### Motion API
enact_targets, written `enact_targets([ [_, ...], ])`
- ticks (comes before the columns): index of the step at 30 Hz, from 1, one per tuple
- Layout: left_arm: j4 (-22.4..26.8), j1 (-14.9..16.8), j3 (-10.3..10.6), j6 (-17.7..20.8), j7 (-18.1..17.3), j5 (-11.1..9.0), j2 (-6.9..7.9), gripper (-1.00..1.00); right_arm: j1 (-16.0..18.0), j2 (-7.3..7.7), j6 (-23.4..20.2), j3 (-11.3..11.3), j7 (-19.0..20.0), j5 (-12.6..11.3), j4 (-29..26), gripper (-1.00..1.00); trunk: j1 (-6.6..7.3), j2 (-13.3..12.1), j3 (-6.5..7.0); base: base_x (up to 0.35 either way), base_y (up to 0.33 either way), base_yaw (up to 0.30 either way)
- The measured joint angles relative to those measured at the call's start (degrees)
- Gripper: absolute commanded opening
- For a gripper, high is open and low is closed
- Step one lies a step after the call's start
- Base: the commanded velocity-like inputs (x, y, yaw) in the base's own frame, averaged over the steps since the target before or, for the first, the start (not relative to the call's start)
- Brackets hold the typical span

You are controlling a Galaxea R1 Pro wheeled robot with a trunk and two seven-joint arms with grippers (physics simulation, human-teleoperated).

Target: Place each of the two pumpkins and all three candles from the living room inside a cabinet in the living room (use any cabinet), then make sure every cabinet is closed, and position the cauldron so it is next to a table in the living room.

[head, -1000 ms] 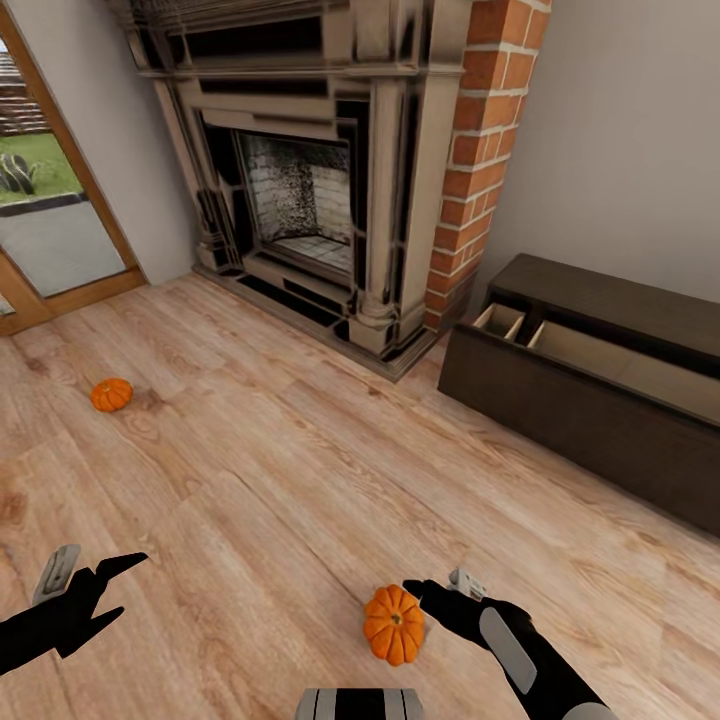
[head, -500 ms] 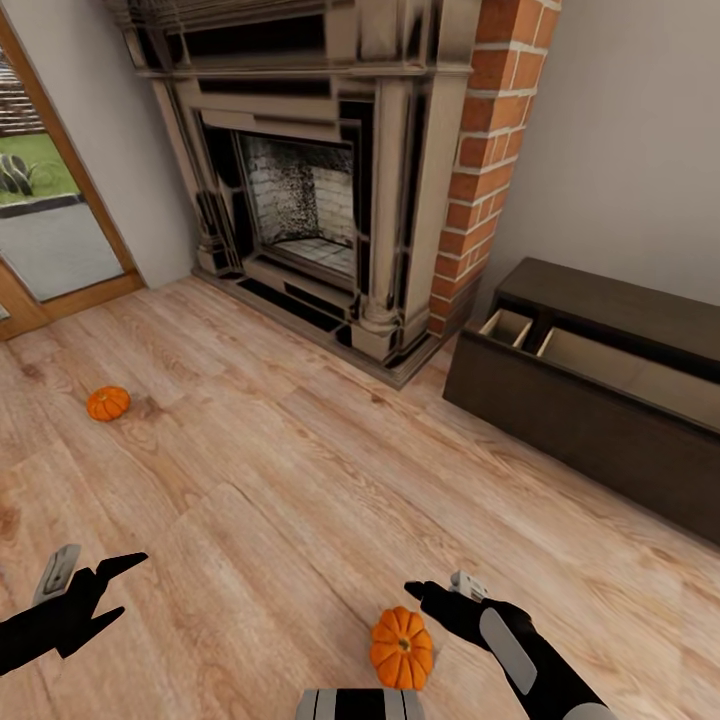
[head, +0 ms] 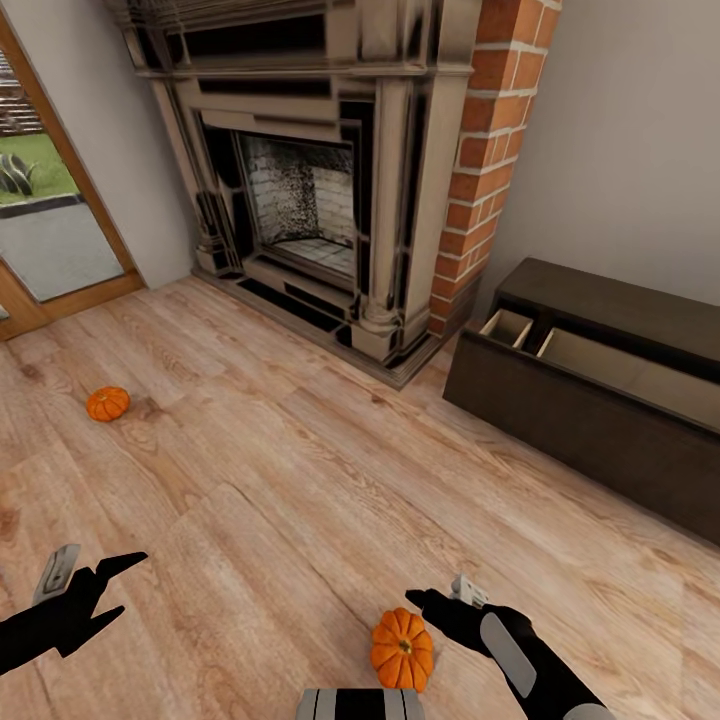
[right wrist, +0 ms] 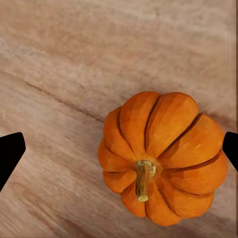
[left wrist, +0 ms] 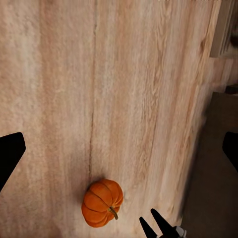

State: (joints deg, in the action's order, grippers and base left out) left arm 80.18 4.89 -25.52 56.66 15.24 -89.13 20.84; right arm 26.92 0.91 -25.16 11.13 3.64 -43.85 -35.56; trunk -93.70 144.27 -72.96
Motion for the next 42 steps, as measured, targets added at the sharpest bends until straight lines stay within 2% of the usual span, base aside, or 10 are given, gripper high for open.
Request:
enact_targets([
  [3,0.3,0.0,-0.2,0.0,0.0,0.0,0.0,1.0,0.0,0.0,-0.1,0.0,0.0,0.0,0.2,1.0,0.0,0.0,0.0,0.0,0.0,0.0],
  [23,0.4,0.0,-0.3,0.0,0.1,0.0,0.04,1.0,0.0,0.0,-1.2,0.0,0.0,0.3,0.4,1.0,-0.52,0.3,-4.43,0.0,0.0,0.0],
  [37,0.4,0.0,-0.3,0.0,0.1,0.0,0.03,1.0,0.0,0.09,-0.6,0.0,0.3,0.4,0.4,1.0,-0.88,0.5,-7.53,0.0,0.0,0.0],
  [42,0.4,0.0,-0.2,0.0,0.1,0.0,0.01,1.0,0.0,0.35,0.0,-0.2,1.3,-0.2,0.4,1.0,-1.01,0.5,-8.64,0.0,0.0,0.0],
])
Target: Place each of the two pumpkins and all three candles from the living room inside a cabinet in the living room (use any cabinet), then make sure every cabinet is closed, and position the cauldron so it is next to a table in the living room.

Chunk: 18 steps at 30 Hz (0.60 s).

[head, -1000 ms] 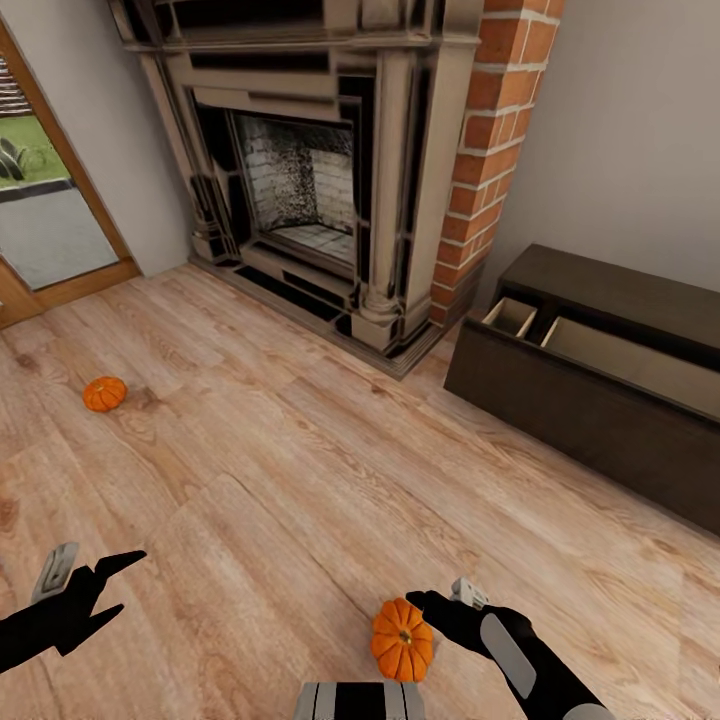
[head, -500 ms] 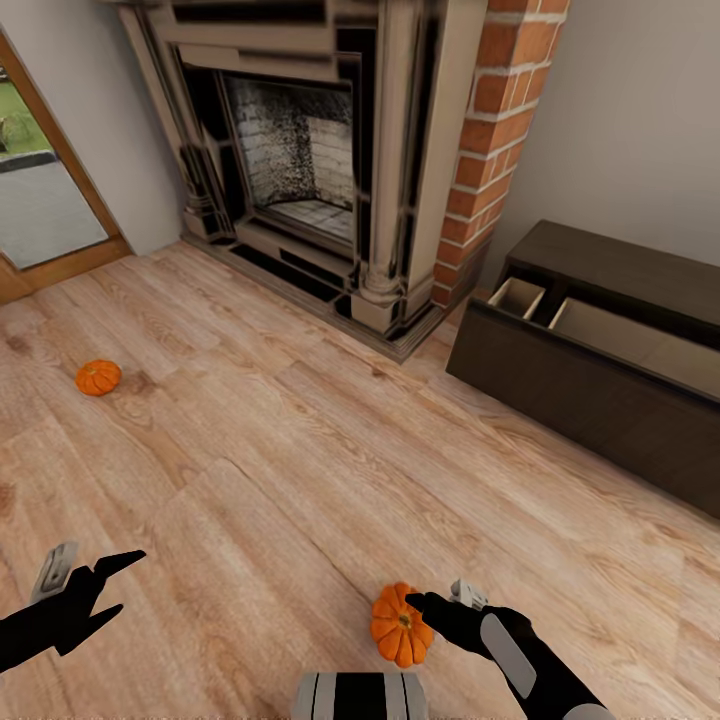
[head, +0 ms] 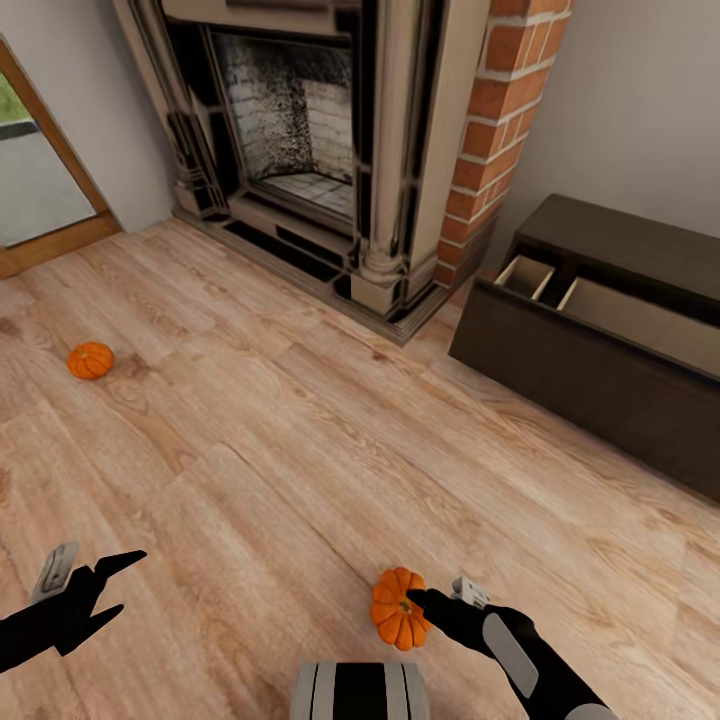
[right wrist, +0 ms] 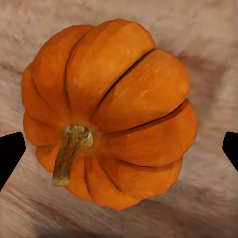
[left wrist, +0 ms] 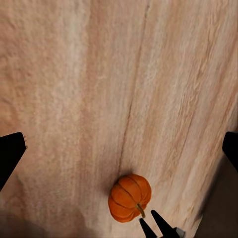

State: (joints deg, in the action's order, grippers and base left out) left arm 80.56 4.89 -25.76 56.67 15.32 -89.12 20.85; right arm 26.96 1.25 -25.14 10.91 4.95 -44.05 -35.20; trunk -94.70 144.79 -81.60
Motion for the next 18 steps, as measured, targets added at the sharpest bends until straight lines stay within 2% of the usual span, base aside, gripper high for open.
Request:
enact_targets([
  [3,0.0,0.0,0.1,0.0,0.0,0.0,-0.01,1.0,0.0,0.1,0.7,-0.1,1.6,0.0,0.0,1.0,-0.08,0.0,-0.66,0.0,0.0,0.0],
  [8,0.0,0.0,0.1,0.0,0.0,0.0,-0.01,1.0,0.0,0.22,1.1,-0.2,7.2,0.1,0.1,1.0,-0.21,0.1,-1.77,0.0,0.0,0.0],
  [18,0.1,0.0,0.3,0.0,0.0,0.0,-0.01,1.0,0.0,0.42,1.3,-0.2,8.4,0.2,0.1,1.0,-0.23,0.1,-2.0,0.0,0.0,0.0],
])
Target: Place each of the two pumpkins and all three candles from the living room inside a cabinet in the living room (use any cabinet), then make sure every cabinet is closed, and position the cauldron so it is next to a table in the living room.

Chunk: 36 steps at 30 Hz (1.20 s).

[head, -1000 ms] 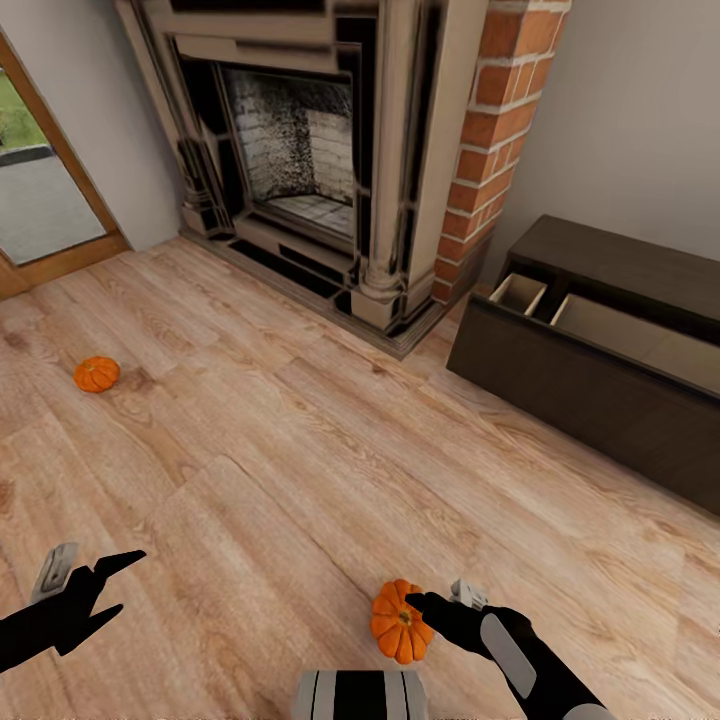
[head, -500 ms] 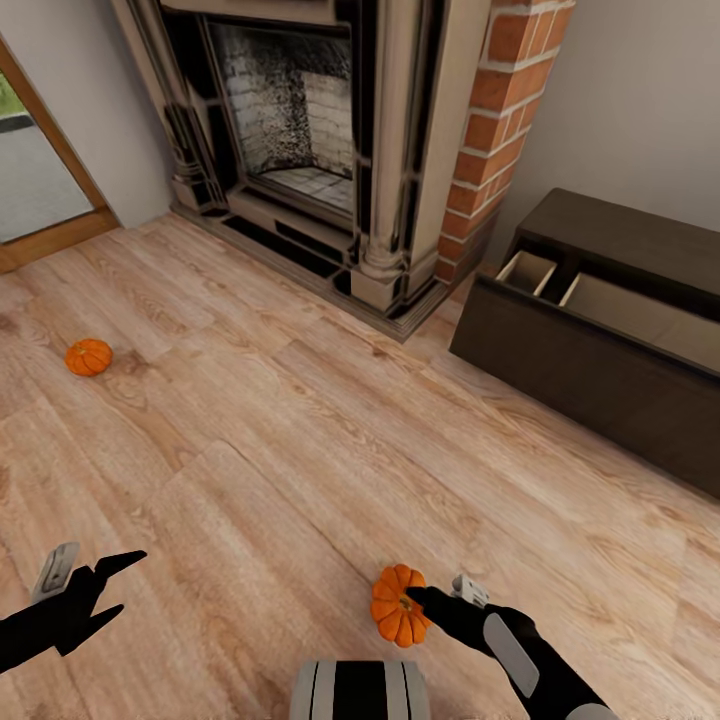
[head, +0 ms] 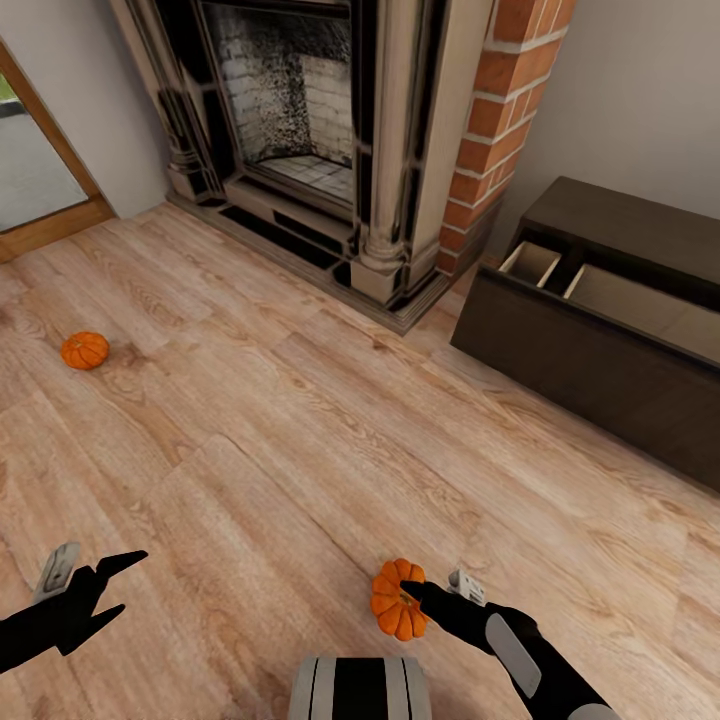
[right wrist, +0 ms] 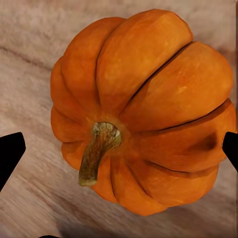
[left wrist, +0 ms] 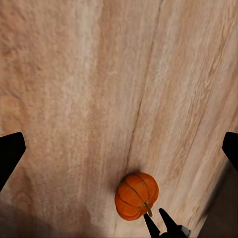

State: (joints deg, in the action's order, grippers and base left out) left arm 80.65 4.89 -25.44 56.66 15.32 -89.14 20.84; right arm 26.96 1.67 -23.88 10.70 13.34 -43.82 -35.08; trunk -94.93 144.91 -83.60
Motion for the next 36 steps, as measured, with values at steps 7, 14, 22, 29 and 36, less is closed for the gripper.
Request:
enact_targets([
  [7,0.0,0.0,0.0,0.0,0.0,0.0,0.0,1.0,0.0,0.51,0.0,0.0,-0.1,0.0,0.0,1.0,-0.03,0.0,-0.21,0.0,0.0,0.0],
  [14,0.4,0.0,0.1,0.0,0.0,0.0,-0.02,1.0,0.0,0.72,0.0,-0.1,-0.1,0.0,0.0,1.0,-0.21,0.1,-1.77,0.0,0.0,0.0],
  [22,0.8,0.0,0.2,0.0,0.0,0.0,-0.09,1.0,0.0,0.82,2.4,-2.4,0.1,0.0,0.0,1.0,-0.41,0.2,-3.54,0.0,0.0,0.0],
  [29,0.8,0.0,0.2,0.0,0.0,0.0,-0.09,1.0,0.0,0.82,3.0,-5.5,0.3,0.0,0.0,1.0,-0.51,0.3,-4.43,0.0,0.0,0.0],
  [36,0.9,0.0,0.2,0.0,0.0,0.0,-0.09,1.0,0.0,0.82,3.0,-5.6,0.3,0.4,0.0,1.0,-0.51,0.3,-4.43,0.0,0.0,0.0],
])
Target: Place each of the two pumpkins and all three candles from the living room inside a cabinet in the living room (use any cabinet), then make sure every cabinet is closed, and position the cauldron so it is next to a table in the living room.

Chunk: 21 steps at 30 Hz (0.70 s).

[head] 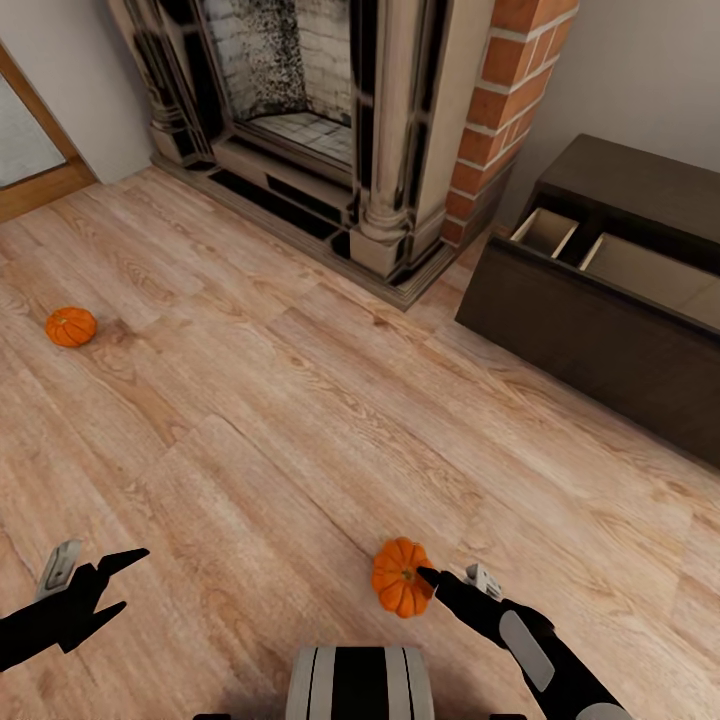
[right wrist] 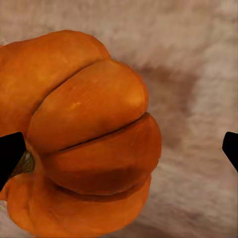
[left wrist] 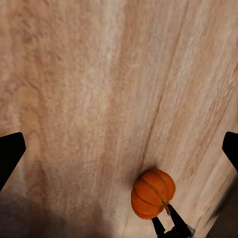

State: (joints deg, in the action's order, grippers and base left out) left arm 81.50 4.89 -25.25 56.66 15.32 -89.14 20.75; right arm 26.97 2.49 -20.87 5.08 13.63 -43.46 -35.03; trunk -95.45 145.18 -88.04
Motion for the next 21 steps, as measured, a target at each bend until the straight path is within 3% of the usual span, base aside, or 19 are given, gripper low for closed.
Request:
enact_targets([
  [6,0.0,0.0,0.0,0.0,0.0,0.0,-0.07,1.0,0.0,-0.05,-0.1,0.1,0.2,-0.8,-0.6,1.0,-0.12,0.1,-1.1,0.0,0.0,0.0],
  [19,0.0,0.0,0.0,0.0,0.0,0.0,-0.16,1.0,0.0,-0.41,0.1,0.7,0.4,-0.3,-0.4,1.0,-0.12,0.1,-1.1,0.0,0.0,0.0],
  [21,0.0,0.0,0.1,0.0,0.0,0.0,-0.17,1.0,0.0,-0.46,0.2,1.5,1.0,0.8,-0.3,1.0,-0.13,0.1,-1.11,0.0,0.0,0.0],
])
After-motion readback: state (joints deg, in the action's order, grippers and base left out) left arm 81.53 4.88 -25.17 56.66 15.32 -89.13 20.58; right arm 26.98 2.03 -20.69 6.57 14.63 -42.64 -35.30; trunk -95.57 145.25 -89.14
